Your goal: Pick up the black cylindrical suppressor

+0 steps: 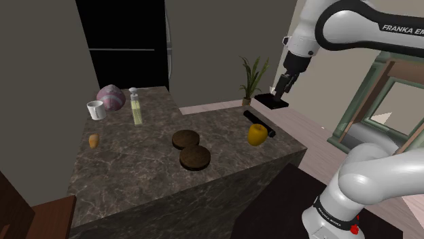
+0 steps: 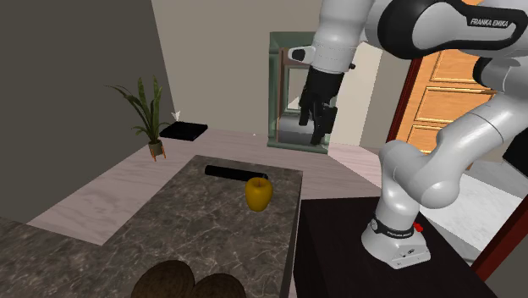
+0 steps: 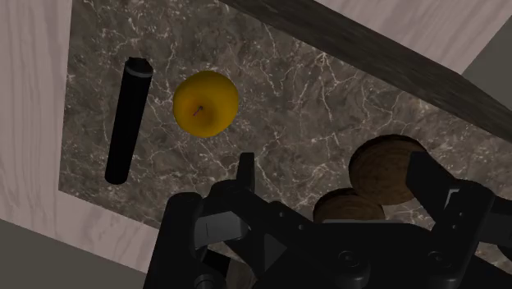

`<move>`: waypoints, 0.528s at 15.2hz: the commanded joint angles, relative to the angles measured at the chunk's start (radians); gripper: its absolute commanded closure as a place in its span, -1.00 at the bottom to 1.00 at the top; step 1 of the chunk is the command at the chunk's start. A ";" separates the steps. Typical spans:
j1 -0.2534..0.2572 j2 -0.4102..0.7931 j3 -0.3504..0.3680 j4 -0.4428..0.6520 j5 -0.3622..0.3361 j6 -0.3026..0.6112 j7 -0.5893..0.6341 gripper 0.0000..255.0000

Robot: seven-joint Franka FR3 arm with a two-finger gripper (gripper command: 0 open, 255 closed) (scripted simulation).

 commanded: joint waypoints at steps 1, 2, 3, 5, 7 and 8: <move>0.000 0.000 0.000 0.000 0.000 0.000 0.000 -1.00; -0.007 0.020 -0.012 -0.008 -0.007 0.025 -0.007 -1.00; -0.014 0.042 -0.025 -0.014 -0.014 0.050 -0.015 -1.00; -0.028 0.088 -0.049 -0.024 -0.026 0.099 -0.029 -1.00; -0.041 0.138 -0.074 -0.030 -0.038 0.148 -0.043 -1.00; -0.048 0.164 -0.086 -0.031 -0.043 0.172 -0.050 -1.00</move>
